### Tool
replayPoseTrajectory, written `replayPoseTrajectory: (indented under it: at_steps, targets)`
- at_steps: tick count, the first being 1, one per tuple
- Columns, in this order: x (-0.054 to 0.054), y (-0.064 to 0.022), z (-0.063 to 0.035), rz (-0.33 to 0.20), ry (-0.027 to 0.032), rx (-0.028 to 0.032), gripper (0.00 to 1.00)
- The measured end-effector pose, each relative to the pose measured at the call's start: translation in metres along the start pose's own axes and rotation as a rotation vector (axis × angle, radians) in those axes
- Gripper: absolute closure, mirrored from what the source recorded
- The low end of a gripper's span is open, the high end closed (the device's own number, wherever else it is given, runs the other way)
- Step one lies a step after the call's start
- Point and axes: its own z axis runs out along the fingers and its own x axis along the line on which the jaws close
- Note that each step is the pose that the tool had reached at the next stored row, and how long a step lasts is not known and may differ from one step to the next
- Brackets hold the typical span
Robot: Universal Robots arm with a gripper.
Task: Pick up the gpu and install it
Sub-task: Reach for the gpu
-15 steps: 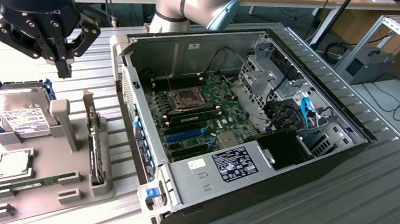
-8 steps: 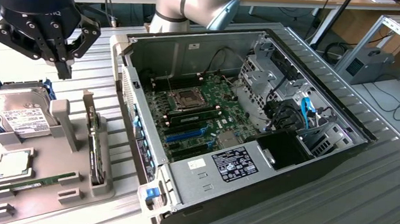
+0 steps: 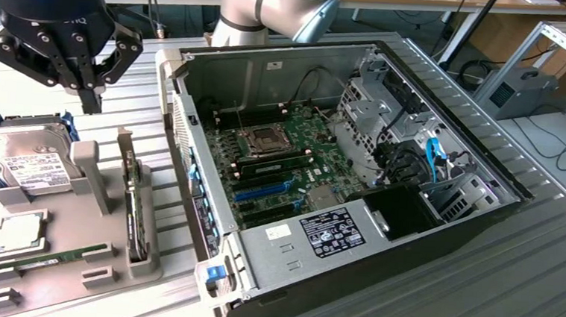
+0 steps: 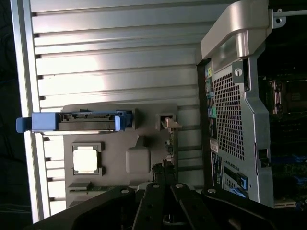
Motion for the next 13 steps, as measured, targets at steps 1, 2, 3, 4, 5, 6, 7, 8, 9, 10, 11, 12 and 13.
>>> replayPoseTrajectory:
  at_steps: [1,2,3,4,5,6,7,8,9,10,11,12,13]
  targets:
    - [0.0000,-0.0001,0.0001,0.000,-0.0001,-0.0001,0.89]
    - [0.0000,-0.0003,0.0002,0.000,-0.0001,0.0000,0.89]
    - [-0.0001,-0.0005,0.0002,0.000,0.0000,0.0000,0.89]
    - [-0.0001,-0.0008,0.0003,0.000,0.0000,0.0000,0.89]
    - [-0.0001,-0.0009,0.0004,0.000,0.0000,0.0000,0.89]
    - [-0.0002,-0.0011,0.0005,0.000,-0.0001,0.0000,0.89]
    - [-0.0003,-0.0013,0.0006,0.000,-0.0001,0.0000,0.89]
    - [-0.0004,-0.0015,0.0007,0.000,0.0000,0.0000,0.89]
    - [-0.0005,-0.0017,0.0007,0.000,-0.0001,0.0000,0.89]
    - [-0.0006,-0.0019,0.0008,0.000,0.0000,0.0000,0.89]
    - [-0.0007,-0.0020,0.0009,0.000,0.0000,0.0000,0.89]
    - [-0.0008,-0.0022,0.0010,0.000,0.0000,0.0000,0.89]
    - [-0.0009,-0.0024,0.0011,0.000,0.0000,0.0000,0.89]
